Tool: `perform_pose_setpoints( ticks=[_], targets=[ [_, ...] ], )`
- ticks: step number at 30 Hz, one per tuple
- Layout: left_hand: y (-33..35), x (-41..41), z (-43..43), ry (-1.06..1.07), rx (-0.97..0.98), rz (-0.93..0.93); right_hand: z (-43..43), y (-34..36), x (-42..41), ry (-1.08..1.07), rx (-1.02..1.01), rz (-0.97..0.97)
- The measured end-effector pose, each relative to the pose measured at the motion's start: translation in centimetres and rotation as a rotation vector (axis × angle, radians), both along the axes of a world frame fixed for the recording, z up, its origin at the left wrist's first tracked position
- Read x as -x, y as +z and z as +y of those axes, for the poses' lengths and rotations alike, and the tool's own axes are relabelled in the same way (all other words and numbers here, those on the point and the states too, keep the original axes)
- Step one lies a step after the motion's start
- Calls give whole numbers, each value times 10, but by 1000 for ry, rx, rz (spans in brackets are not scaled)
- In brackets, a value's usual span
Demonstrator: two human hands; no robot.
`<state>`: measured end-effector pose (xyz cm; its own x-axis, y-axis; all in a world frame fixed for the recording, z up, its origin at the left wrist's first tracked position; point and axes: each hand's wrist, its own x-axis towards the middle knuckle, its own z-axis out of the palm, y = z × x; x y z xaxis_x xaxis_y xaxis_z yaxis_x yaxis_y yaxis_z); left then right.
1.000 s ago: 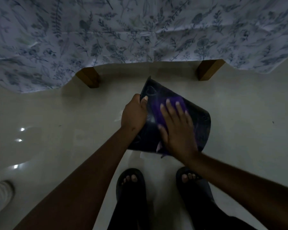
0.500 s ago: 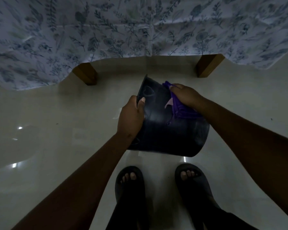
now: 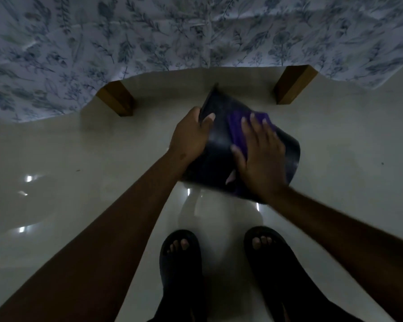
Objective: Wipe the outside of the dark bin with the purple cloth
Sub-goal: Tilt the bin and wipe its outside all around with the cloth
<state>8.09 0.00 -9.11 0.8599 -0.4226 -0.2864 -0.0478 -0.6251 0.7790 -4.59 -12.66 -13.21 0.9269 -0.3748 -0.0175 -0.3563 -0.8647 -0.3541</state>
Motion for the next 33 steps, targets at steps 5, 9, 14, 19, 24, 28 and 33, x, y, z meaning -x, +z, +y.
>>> perform_pose_setpoints(
  ticks=[5, 9, 14, 19, 24, 28, 33],
  targets=[
    [-19, 37, 33, -12, -30, -55, -65, -2, -68, -131, -149, 23],
    [-16, 24, 21, 70, -28, -138, -38, 2, -49, -113, -68, -34],
    [-11, 18, 6, 40, -6, -183, 31, -21, 43, 258, 177, 7],
    [-10, 22, 3, 68, 21, -143, 2, -6, 4, 117, 79, -45],
    [-5, 26, 7, 58, -22, -133, -62, 0, -79, -69, -350, 252],
    [-8, 9, 5, -5, -125, -153, -60, -14, -75, -58, -509, 350],
    [-10, -3, -4, -18, -159, -127, 6, 6, 10, 29, -102, 64]
  ],
)
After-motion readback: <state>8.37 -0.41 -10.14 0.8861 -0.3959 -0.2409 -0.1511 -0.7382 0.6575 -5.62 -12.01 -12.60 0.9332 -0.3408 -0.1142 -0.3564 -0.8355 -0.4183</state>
